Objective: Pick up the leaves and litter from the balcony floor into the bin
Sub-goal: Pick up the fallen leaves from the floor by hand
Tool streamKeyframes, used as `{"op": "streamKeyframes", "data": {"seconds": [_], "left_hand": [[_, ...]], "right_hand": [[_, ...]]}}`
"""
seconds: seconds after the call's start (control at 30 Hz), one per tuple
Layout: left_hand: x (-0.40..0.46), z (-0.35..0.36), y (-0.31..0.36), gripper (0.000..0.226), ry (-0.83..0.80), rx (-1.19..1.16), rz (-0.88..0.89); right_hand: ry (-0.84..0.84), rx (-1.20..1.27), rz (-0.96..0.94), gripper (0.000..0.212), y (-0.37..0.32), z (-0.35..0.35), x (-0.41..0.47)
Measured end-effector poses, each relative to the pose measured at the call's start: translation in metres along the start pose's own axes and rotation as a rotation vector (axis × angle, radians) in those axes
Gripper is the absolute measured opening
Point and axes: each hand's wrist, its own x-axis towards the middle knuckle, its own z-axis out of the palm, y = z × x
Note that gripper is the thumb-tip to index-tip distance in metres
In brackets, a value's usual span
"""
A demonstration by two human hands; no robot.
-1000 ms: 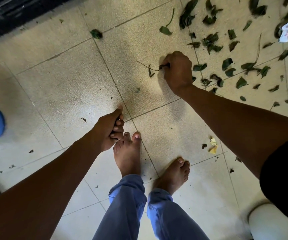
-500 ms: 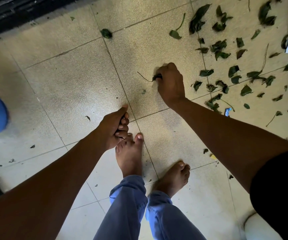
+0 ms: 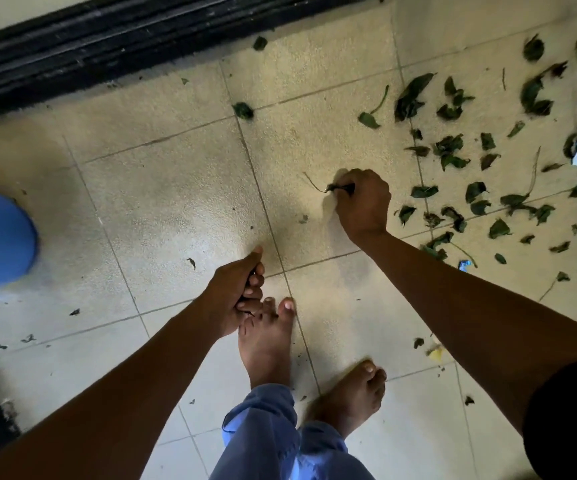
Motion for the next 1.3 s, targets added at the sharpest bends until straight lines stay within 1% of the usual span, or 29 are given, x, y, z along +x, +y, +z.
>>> {"op": "streamKeyframes", "data": {"seconds": [0.07,0.17,0.2,0.27,0.33,0.43,0.53,0.6,0.77,0.8,0.83,0.9,0.97,1.03,1.1,1.17,1.2,1.23,1.27,1.3], "left_hand": [[0.000,0.001,0.001,0.038,-0.007,-0.014,-0.004],[0.000,-0.001,0.005,0.037,-0.005,-0.021,0.003],[0.000,-0.002,0.006,0.037,-0.006,-0.022,0.007],[0.000,-0.006,0.010,0.037,-0.004,-0.034,0.012],[0.001,-0.011,0.014,0.037,-0.004,-0.050,0.018],[0.002,-0.018,0.018,0.037,-0.018,-0.068,0.029],[0.003,-0.028,0.019,0.038,-0.026,-0.094,0.037],[0.003,-0.033,0.020,0.038,-0.030,-0.112,0.045],[0.007,-0.029,0.027,0.038,-0.056,-0.195,0.081],[0.007,-0.025,0.028,0.039,-0.055,-0.220,0.092],[0.007,-0.022,0.029,0.039,-0.060,-0.247,0.097],[0.007,-0.021,0.032,0.041,-0.048,-0.311,0.123],[0.009,-0.020,0.035,0.042,-0.037,-0.358,0.145],[0.012,-0.023,0.039,0.044,-0.062,-0.429,0.163],[0.013,-0.028,0.042,0.043,-0.089,-0.512,0.152],[0.002,-0.026,0.045,0.042,-0.084,-0.572,0.147],[-0.003,-0.024,0.047,0.042,-0.080,-0.538,0.160],[-0.004,-0.022,0.049,0.042,-0.117,-0.569,0.176],[-0.004,-0.021,0.053,0.042,-0.119,-0.575,0.166],[-0.005,-0.019,0.054,0.042,-0.092,-0.583,0.160]], "right_hand": [[0.036,0.068,0.026,0.016,-0.001,-0.012,0.017],[0.108,0.100,0.038,0.040,-0.004,-0.028,0.055],[0.108,0.074,0.029,0.048,-0.004,-0.032,0.068],[0.078,-0.039,0.001,0.054,-0.003,-0.036,0.089],[0.043,-0.147,-0.004,0.048,0.000,-0.034,0.103],[0.058,-0.292,-0.022,0.029,0.006,-0.023,0.109],[0.077,-0.295,0.000,0.019,0.004,-0.016,0.107],[0.044,-0.222,0.028,0.017,-0.004,-0.013,0.100],[-0.048,0.126,-0.054,0.015,-0.055,0.005,0.041],[-0.065,0.223,-0.045,0.014,-0.067,0.008,0.025],[-0.107,0.341,0.003,0.013,-0.080,0.011,0.008],[-0.271,0.564,0.111,0.011,-0.109,0.012,-0.026],[-0.399,0.676,0.136,0.014,-0.137,0.009,-0.059],[-0.455,0.741,0.129,0.018,-0.156,0.009,-0.088],[-0.418,0.686,0.053,0.018,-0.163,0.014,-0.110],[-0.317,0.500,-0.076,0.016,-0.160,0.026,-0.121],[-0.270,0.411,-0.132,0.016,-0.159,0.031,-0.123],[-0.226,0.332,-0.183,0.014,-0.157,0.035,-0.122],[-0.194,0.261,-0.237,0.012,-0.156,0.037,-0.120],[-0.171,0.189,-0.295,0.009,-0.154,0.038,-0.116]]}}
